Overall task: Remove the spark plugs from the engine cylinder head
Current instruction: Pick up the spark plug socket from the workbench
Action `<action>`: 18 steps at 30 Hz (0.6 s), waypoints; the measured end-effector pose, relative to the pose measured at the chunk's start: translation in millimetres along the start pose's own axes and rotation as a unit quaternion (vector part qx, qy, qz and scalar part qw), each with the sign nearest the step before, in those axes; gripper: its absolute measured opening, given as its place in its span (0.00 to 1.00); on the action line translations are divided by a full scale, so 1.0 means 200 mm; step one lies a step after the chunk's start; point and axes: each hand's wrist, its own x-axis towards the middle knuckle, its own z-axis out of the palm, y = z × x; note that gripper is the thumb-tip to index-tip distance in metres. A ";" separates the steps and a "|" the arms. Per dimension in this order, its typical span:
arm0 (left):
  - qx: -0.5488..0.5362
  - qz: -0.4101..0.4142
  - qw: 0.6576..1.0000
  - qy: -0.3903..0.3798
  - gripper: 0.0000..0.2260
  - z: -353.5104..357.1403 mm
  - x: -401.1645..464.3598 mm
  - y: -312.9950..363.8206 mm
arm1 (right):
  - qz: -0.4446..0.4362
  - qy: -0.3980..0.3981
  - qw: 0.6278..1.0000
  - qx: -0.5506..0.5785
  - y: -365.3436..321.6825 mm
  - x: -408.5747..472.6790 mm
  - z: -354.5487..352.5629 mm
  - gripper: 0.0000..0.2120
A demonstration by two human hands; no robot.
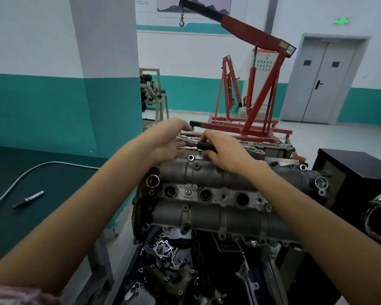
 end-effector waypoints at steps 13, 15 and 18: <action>0.628 0.345 0.684 0.135 0.14 -0.10 0.18 -0.32 | 0.061 -0.107 0.992 -0.005 0.05 0.12 -0.08 0.14; 0.646 0.368 0.654 0.139 0.14 -0.11 0.20 -0.34 | 0.086 -0.144 0.985 -0.025 0.06 0.17 -0.08 0.15; 0.657 0.389 0.629 0.144 0.14 -0.12 0.21 -0.33 | 0.116 -0.203 0.970 -0.064 0.07 0.25 -0.08 0.21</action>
